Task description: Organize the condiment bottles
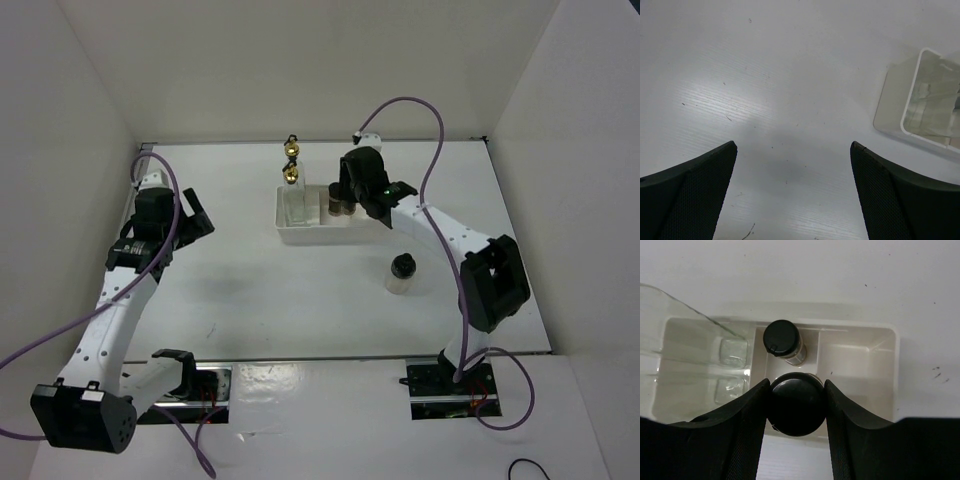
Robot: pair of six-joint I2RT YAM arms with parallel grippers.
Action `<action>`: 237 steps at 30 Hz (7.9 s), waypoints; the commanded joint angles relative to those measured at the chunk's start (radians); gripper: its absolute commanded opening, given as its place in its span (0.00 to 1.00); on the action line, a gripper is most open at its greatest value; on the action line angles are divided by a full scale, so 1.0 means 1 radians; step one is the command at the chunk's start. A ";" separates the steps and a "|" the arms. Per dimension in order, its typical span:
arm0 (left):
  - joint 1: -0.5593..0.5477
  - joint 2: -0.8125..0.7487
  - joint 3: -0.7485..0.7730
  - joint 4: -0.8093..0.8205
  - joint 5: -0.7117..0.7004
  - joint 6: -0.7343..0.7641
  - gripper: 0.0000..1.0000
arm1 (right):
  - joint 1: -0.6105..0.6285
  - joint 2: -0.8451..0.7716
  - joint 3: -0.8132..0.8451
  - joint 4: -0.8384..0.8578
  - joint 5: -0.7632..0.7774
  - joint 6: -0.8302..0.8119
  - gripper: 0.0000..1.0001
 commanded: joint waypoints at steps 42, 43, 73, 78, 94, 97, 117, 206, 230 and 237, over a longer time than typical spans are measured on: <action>0.050 0.058 -0.025 0.097 0.016 0.021 1.00 | 0.043 0.016 0.087 -0.050 0.058 0.069 0.97; 0.050 0.067 -0.025 0.097 0.025 0.021 1.00 | 0.043 -0.002 0.087 -0.061 0.058 0.055 0.97; 0.041 0.151 0.015 0.119 0.118 0.031 1.00 | 0.003 -0.622 -0.548 -0.357 0.165 0.501 0.80; 0.041 0.141 0.005 0.118 0.118 0.031 1.00 | 0.003 -0.590 -0.548 -0.357 0.153 0.501 0.69; 0.041 0.122 -0.013 0.128 0.118 0.031 1.00 | 0.003 -0.506 -0.509 -0.300 0.110 0.408 0.26; 0.041 0.122 -0.013 0.128 0.109 0.031 1.00 | 0.023 -0.477 -0.499 -0.263 0.083 0.347 0.20; 0.041 0.104 -0.022 0.118 0.100 0.031 1.00 | 0.088 -0.351 -0.482 -0.239 0.113 0.297 0.51; 0.050 0.151 0.030 0.118 0.063 0.012 1.00 | -0.135 0.214 0.283 -0.006 0.009 -0.100 0.00; 0.050 0.170 0.093 0.109 0.074 0.051 1.00 | -0.125 0.255 0.185 0.024 0.037 -0.080 0.21; 0.050 0.170 0.093 0.109 0.083 0.060 1.00 | -0.125 0.264 0.228 -0.021 0.046 -0.080 0.72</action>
